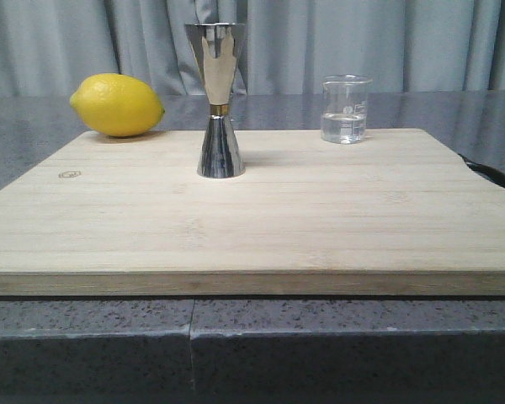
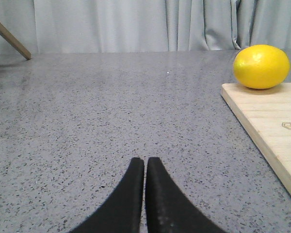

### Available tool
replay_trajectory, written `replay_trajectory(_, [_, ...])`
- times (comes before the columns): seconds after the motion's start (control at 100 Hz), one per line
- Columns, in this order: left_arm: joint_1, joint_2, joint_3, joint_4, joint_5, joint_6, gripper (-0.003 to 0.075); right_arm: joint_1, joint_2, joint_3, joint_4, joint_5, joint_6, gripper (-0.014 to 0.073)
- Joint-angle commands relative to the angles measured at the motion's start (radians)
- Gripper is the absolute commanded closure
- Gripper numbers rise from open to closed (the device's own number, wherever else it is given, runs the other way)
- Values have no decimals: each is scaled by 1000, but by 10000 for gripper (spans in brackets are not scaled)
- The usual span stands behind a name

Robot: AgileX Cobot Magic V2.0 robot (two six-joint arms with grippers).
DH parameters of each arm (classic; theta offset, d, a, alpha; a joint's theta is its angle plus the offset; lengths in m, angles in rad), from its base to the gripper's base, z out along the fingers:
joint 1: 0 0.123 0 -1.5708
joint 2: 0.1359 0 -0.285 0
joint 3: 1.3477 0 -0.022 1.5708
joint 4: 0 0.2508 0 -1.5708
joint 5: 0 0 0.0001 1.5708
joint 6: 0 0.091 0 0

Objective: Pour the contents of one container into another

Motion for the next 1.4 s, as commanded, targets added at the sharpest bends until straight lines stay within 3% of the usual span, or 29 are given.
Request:
replay_trajectory(0.0, [0, -25, 5, -5, -83, -1, 739, -4, -24, 27, 0, -77, -8, 657])
replay_trajectory(0.64, [0, -25, 5, -5, -83, -1, 739, -4, -24, 27, 0, -89, -8, 658])
replay_trajectory(0.92, [0, -25, 5, -7, -122, -1, 739, -4, -24, 27, 0, -105, -8, 658])
replay_trajectory(1.12, [0, -25, -1, -33, -222, -1, 739, -4, -24, -2, 0, -159, -8, 657])
replay_trajectory(1.28, [0, -23, -69, -63, -228, -2, 739, -4, -19, -113, 0, -52, -8, 657])
replay_trajectory(1.39, [0, -18, -170, -77, -154, -2, 739, -4, 18, -225, -19, 44, -8, 657])
